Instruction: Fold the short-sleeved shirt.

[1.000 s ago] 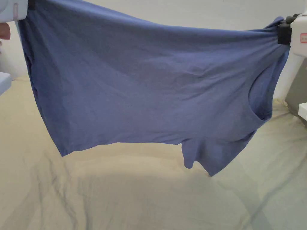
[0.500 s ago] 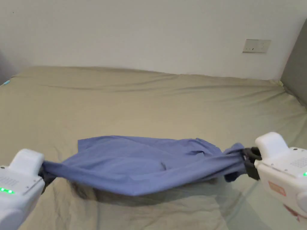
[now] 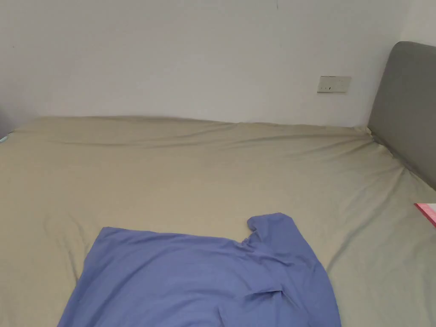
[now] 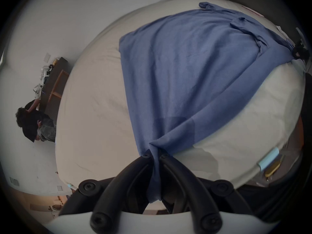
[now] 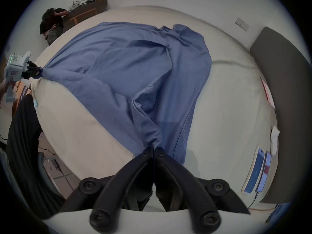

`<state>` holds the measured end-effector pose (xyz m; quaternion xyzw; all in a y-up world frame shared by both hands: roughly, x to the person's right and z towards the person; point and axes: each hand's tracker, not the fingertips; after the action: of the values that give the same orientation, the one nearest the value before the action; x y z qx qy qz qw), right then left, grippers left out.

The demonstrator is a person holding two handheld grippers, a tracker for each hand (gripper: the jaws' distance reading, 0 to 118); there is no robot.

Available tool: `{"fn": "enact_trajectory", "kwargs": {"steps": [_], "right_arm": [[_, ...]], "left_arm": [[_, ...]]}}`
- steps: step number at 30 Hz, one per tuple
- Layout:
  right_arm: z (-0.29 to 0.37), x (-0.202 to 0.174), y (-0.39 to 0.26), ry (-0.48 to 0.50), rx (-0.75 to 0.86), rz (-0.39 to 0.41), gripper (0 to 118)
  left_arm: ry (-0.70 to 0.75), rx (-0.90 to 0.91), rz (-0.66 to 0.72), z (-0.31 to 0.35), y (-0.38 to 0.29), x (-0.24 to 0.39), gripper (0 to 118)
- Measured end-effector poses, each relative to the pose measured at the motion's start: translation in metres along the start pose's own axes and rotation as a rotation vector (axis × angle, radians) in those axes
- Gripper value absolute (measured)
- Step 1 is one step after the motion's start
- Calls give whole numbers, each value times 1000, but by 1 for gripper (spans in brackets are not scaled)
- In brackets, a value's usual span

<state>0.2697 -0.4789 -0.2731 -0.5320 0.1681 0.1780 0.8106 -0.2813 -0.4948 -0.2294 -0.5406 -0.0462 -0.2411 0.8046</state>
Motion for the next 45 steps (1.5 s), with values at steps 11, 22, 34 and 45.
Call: {"fn": "enact_trajectory", "kwargs": {"steps": [11, 22, 34, 45], "right_arm": [[18, 1, -7, 9, -99, -192, 82], [174, -9, 93, -224, 572, -206, 114], [247, -97, 168, -377, 1000, -65, 32], [194, -90, 195, -370, 943, -61, 2]], "left_arm": [[-27, 19, 26, 6, -4, 4, 52], [58, 699, 434, 151, 94, -25, 107], [196, 1131, 406, 271, 183, 22, 16], [155, 1041, 357, 211, 216, 20, 0]]}}
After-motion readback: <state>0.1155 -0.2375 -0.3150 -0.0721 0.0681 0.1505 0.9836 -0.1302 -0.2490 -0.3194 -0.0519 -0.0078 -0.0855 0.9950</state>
